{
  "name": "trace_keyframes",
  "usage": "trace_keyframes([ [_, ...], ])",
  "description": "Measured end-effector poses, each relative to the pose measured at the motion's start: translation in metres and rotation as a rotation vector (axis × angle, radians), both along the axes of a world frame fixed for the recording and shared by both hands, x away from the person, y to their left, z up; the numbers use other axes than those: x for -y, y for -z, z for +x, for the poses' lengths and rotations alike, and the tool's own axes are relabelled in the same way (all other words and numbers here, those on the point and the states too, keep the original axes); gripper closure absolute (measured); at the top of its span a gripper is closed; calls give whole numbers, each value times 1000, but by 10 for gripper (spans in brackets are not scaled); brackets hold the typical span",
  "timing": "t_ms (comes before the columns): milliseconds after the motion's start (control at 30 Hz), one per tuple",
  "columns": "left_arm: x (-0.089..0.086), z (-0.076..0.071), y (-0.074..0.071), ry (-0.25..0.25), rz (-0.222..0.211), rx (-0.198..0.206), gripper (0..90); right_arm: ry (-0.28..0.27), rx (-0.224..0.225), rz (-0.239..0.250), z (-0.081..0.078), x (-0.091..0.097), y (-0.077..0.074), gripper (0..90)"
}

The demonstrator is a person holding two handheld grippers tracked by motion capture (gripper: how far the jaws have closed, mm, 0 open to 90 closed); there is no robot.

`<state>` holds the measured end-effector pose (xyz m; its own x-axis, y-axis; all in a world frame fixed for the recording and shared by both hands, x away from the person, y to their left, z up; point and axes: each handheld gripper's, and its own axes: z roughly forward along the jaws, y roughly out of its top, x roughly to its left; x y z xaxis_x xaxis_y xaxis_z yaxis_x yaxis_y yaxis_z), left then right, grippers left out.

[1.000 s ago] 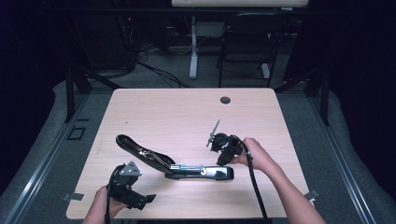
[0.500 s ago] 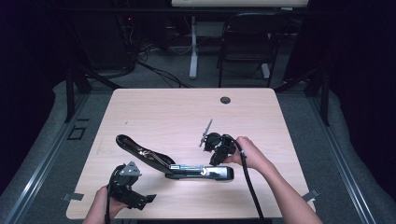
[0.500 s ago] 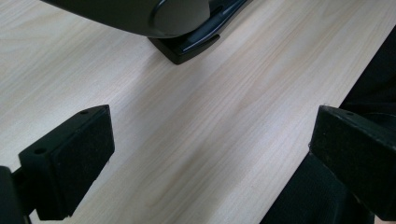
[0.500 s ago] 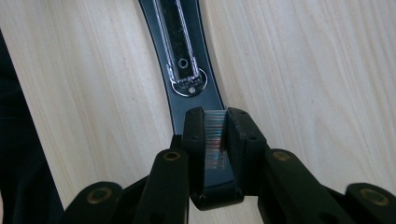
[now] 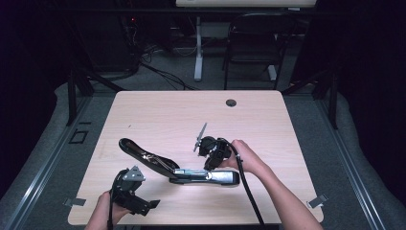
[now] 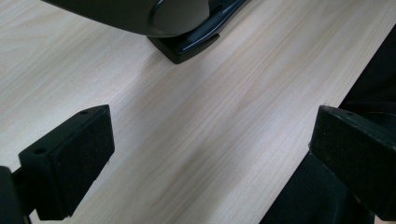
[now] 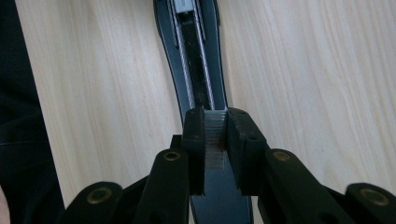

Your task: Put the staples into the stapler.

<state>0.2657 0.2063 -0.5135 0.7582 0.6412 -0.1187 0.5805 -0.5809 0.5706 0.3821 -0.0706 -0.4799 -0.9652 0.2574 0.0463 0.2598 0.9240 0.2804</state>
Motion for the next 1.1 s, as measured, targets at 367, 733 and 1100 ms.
trace_keyframes([
  [367,0,0,0,3,4,1,2,-29,-16,9,3,-13,9,779],
  [733,0,0,0,0,3,0,2,-47,-16,12,4,-17,15,779],
  [1100,1,0,1,4,8,-4,2,-69,-25,7,6,-17,18,777],
])
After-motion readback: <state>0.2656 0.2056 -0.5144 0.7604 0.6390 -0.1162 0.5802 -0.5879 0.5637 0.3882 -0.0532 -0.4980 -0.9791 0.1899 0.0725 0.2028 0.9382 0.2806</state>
